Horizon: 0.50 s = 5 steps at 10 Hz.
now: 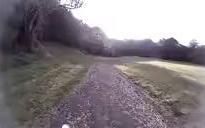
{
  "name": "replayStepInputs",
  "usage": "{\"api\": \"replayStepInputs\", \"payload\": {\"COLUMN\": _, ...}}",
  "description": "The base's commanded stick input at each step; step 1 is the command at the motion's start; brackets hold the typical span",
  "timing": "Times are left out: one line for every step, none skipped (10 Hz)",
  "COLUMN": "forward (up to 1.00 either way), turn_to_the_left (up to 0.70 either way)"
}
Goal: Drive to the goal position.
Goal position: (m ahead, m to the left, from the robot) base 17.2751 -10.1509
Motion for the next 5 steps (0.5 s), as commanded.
{"api": "replayStepInputs", "payload": {"forward": 0.50, "turn_to_the_left": 0.00}}
{"api": "replayStepInputs", "payload": {"forward": 0.50, "turn_to_the_left": 0.02}}
{"api": "replayStepInputs", "payload": {"forward": 0.50, "turn_to_the_left": -0.50}}
{"api": "replayStepInputs", "payload": {"forward": 0.50, "turn_to_the_left": -0.50}}
{"api": "replayStepInputs", "payload": {"forward": 0.50, "turn_to_the_left": 0.02}}
